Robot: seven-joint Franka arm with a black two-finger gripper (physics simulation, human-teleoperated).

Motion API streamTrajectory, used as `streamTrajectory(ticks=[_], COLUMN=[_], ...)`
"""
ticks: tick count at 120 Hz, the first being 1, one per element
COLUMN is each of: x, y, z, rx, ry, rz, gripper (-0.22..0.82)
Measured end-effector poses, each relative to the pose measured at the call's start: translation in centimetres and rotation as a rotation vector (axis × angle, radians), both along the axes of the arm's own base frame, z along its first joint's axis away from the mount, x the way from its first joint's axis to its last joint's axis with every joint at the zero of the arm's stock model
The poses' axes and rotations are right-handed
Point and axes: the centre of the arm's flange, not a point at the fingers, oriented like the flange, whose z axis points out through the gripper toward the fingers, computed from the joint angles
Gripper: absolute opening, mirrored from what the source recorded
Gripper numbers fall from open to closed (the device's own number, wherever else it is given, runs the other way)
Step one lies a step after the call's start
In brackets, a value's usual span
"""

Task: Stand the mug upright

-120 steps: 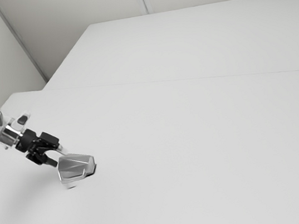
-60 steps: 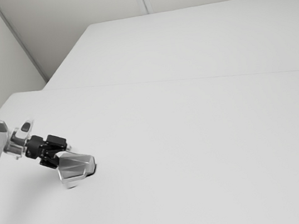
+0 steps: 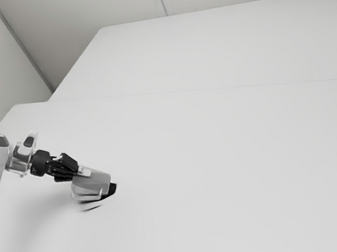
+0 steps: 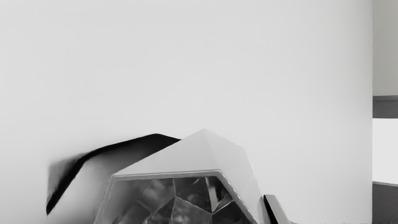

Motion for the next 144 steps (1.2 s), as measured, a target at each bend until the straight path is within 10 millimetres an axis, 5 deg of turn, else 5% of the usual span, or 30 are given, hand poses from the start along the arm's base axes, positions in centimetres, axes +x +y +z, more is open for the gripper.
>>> streamTrajectory(ticks=[15,32,60,82,102,144], x=[0.4,2.0,4.0,2.8,-0.2,-1.7], y=[-0.8,-3.4,-11.4,-18.5,-20.6,-21.1], z=[1.0,5.4,13.4,17.1,15.6,10.2], rx=[0.017,0.098,0.392,0.638,0.794,0.909], ry=[-0.027,-0.089,-0.095,-0.046,0.005,-0.014], rz=[-0.026,-0.119,-0.391,-0.533,-0.5,-0.295], gripper=[-0.15,-0.16,-0.17,-0.17,-0.18,-0.18])
